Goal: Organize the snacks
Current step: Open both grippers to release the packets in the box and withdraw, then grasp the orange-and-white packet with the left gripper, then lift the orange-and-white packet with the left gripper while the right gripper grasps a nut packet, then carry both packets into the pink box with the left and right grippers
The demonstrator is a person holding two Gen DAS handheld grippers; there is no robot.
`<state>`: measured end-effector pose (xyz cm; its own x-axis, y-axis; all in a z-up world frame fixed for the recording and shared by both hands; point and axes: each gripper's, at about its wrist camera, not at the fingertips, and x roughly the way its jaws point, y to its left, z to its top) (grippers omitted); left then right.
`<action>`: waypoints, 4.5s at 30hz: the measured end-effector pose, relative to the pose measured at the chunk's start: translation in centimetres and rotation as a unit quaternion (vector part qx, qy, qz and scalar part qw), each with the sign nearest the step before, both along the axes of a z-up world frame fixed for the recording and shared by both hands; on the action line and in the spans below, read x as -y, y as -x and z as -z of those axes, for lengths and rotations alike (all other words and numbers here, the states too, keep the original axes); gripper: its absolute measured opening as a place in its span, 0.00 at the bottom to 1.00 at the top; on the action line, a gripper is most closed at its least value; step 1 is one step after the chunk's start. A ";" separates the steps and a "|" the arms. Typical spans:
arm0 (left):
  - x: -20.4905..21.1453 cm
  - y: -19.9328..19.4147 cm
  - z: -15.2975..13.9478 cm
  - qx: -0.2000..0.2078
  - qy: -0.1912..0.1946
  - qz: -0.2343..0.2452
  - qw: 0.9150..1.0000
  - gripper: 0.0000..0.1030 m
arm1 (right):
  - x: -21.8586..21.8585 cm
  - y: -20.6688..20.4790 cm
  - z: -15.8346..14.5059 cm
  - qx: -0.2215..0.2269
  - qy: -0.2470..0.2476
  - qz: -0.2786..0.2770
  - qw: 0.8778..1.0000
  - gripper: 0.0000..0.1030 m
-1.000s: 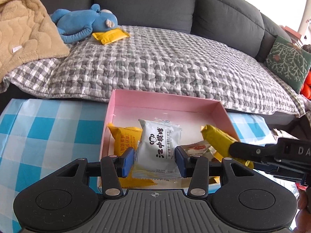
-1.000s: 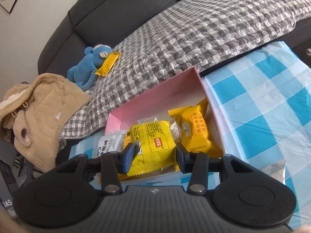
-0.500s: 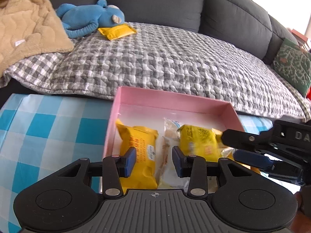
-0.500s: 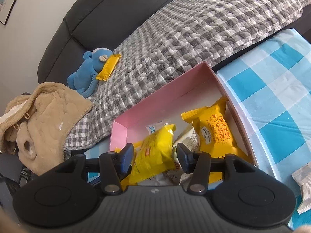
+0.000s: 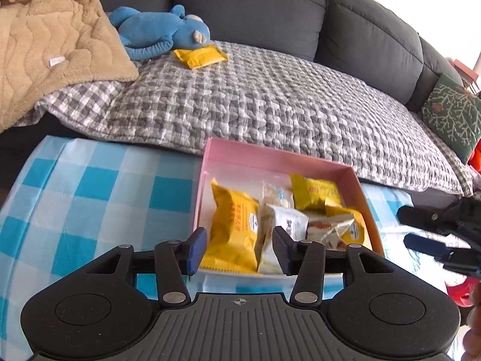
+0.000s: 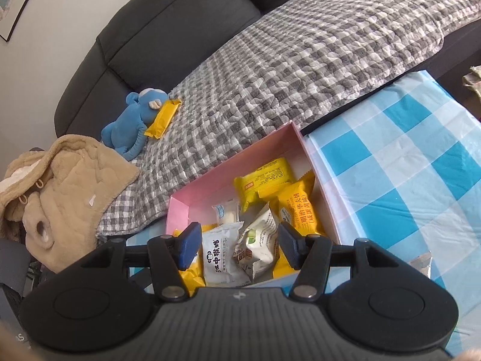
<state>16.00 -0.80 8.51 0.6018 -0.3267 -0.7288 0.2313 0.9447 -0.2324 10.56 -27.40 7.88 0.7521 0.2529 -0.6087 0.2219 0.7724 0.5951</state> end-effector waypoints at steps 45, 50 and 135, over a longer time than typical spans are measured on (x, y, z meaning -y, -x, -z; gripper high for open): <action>0.5 13.6 7.4 -0.118 -0.128 0.035 0.984 0.76 | -0.1 7.6 4.7 -0.150 0.059 -0.061 0.985 0.68; 0.8 13.8 8.0 -0.113 -0.146 0.035 0.982 0.55 | 0.0 7.3 5.1 -0.153 0.049 -0.057 0.985 0.64; -0.9 13.4 2.9 -0.058 -0.054 0.018 0.997 0.36 | -0.9 6.5 3.0 -0.097 0.131 -0.057 0.985 0.38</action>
<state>2.64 0.10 5.64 0.5006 -0.2620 -0.8251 0.2438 0.9572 -0.1561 4.02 -26.48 4.84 0.5901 0.1449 -0.7942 0.2147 0.9201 0.3274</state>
